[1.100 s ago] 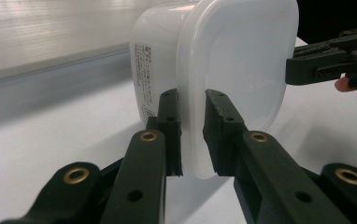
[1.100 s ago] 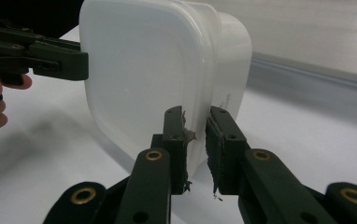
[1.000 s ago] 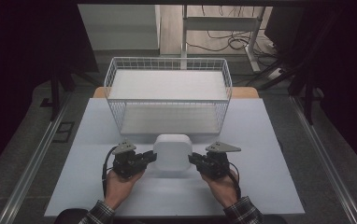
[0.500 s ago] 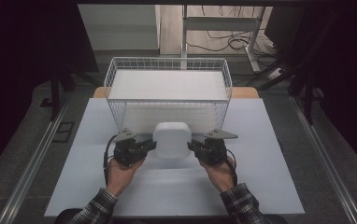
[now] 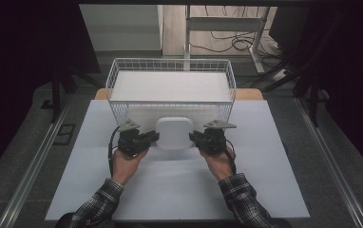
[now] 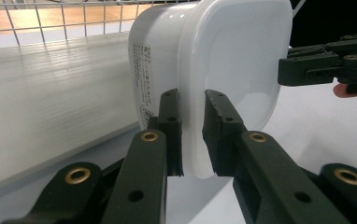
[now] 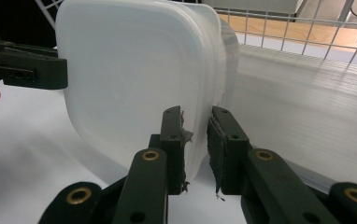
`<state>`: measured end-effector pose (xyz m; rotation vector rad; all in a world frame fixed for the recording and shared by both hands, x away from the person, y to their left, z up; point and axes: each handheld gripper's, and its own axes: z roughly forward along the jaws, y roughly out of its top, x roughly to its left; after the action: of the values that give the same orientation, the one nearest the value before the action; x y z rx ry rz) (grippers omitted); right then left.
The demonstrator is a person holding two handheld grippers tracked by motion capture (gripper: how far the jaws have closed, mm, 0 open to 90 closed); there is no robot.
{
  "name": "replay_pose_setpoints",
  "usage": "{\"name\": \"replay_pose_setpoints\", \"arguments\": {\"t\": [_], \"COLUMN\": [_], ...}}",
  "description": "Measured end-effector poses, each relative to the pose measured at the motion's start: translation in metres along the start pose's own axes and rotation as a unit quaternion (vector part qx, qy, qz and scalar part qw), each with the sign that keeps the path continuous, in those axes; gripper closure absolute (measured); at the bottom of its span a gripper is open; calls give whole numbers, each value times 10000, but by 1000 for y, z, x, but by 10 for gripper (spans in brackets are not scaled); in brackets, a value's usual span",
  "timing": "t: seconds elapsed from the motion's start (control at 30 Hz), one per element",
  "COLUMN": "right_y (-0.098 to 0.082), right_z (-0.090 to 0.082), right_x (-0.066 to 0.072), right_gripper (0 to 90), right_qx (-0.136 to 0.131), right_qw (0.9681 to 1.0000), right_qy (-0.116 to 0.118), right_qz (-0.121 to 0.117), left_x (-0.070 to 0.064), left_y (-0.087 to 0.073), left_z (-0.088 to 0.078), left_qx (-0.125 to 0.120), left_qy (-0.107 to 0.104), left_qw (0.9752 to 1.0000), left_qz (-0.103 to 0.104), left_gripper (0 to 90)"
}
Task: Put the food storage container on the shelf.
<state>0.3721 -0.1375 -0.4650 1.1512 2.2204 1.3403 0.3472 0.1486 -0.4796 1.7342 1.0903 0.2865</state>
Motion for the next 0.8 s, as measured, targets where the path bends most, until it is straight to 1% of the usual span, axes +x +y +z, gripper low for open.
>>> {"name": "replay_pose_setpoints", "arguments": {"t": [0.37, 0.5, 0.57, 0.63, 0.7, 0.73, 0.8], "right_y": [0, -1, -1, -2, -1, -1, 0], "right_z": [13, 18, 21, 23, 24, 24, 25], "right_x": [-9, -11, -12, -14, -14, -14, -15], "right_gripper": [753, 751, 750, 749, 745, 740, 729], "right_qx": [62, 87, 118, 112, 81, 71, 57], "right_qw": [9999, 9999, 9998, 9999, 9999, 9999, 10000], "right_qy": [-68, -72, -73, -47, 5, -12, -12], "right_qz": [46, 94, 119, 123, 144, 119, 80], "left_x": [10, 13, 15, 17, 19, 20, 20], "left_y": [-1, -1, -1, -1, -2, -2, -2], "left_z": [15, 20, 22, 23, 24, 25, 26], "left_qx": [68, 97, 150, 121, 53, 32, 7], "left_qy": [44, 73, 90, 127, 101, 98, 114], "left_qw": [9999, 9997, 9996, 9996, 9996, 9996, 9997], "left_qz": [-137, -230, -211, -237, -264, -266, -206], "left_gripper": [776, 773, 771, 768, 766, 764, 753]}}
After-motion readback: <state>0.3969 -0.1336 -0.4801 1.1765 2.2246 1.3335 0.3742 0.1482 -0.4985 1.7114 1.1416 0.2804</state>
